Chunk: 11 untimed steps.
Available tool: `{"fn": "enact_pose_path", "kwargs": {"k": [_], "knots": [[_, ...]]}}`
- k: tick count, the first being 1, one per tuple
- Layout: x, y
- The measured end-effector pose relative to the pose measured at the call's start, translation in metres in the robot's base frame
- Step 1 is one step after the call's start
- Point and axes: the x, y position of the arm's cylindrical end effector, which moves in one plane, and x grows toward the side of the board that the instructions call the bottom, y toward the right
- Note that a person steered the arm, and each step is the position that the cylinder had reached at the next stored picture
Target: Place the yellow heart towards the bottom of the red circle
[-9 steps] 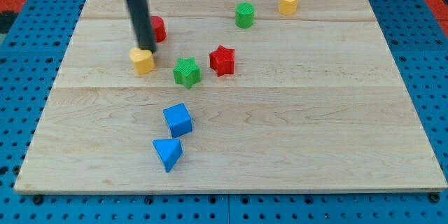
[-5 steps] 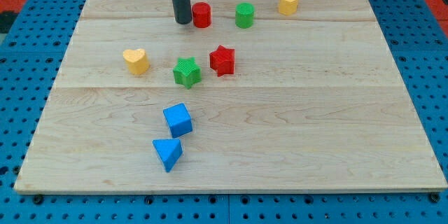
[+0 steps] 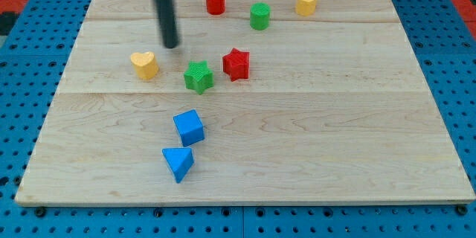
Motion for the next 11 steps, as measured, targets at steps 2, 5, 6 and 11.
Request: {"fn": "enact_pose_path", "kwargs": {"k": [2, 5, 6, 11], "knots": [[0.076, -0.073], [-0.015, 0.075], [-0.019, 0.121], [-0.034, 0.15]]}}
